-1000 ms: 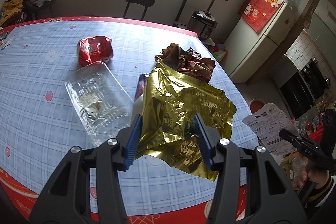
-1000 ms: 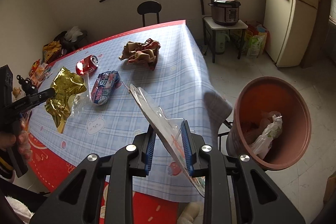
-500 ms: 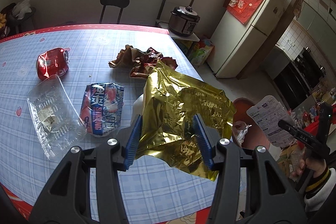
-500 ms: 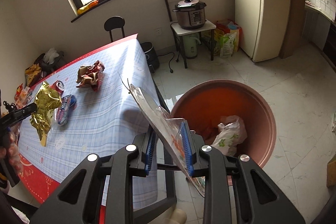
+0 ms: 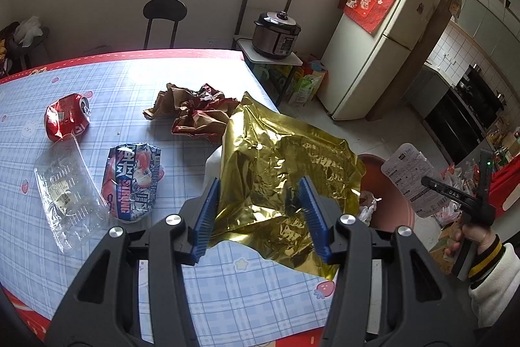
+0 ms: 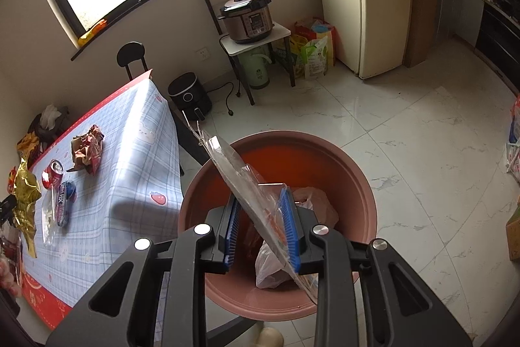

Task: Collect trash
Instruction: 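Open the right tool to drop the card into the bucket, then open the left tool to drop the gold foil bag into the bucket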

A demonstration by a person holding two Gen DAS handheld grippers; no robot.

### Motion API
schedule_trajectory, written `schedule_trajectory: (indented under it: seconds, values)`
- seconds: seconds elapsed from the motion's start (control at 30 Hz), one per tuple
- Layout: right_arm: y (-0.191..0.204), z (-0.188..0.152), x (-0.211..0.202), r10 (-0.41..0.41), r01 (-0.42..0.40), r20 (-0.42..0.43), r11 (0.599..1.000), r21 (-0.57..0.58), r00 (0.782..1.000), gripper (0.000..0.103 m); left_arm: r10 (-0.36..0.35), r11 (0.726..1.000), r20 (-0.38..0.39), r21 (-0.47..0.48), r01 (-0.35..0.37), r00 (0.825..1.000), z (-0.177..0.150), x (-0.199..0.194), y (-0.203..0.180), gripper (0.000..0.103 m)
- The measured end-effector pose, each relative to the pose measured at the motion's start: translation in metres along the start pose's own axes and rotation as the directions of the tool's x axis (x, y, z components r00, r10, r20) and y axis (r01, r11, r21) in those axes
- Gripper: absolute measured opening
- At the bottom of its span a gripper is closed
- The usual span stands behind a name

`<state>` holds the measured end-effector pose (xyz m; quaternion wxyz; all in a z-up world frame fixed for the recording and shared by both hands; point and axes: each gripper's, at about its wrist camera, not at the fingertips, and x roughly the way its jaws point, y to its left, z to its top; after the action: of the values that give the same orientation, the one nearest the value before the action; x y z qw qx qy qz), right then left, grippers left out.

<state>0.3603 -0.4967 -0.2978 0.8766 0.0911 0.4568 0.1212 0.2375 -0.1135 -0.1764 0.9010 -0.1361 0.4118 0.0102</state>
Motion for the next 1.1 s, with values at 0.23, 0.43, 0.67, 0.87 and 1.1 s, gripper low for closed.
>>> schedule_trajectory:
  seconds: [0.23,0.43,0.67,0.87,1.1]
  values:
    - [0.0,0.001,-0.011,0.029,-0.03,0.052,0.999,0.021,0.998,0.079,-0.03,0.997,-0.018,0.068,0.032,0.999,0.005,0.01,-0.033,0.052]
    - [-0.006,-0.003,-0.036,0.025,-0.029,0.097,0.999,0.037,0.995,0.092,-0.078,0.986,-0.037,0.145,0.082,0.996,0.012,0.027,-0.076,0.052]
    - [-0.023,-0.016,-0.061,0.01,-0.017,0.114,0.998,0.062,0.993,0.094,-0.148,0.958,-0.08,0.237,0.163,0.986,0.024,0.064,-0.148,0.053]
    - [-0.042,-0.025,-0.078,-0.029,0.015,0.129,0.994,0.11,0.991,0.094,-0.247,0.918,-0.037,0.312,0.246,0.968,0.042,0.072,-0.219,0.072]
    - [-0.053,-0.035,-0.095,-0.043,0.019,0.156,0.988,0.152,0.987,0.094,-0.275,0.898,0.041,0.368,0.241,0.961,0.049,0.041,-0.236,0.092]
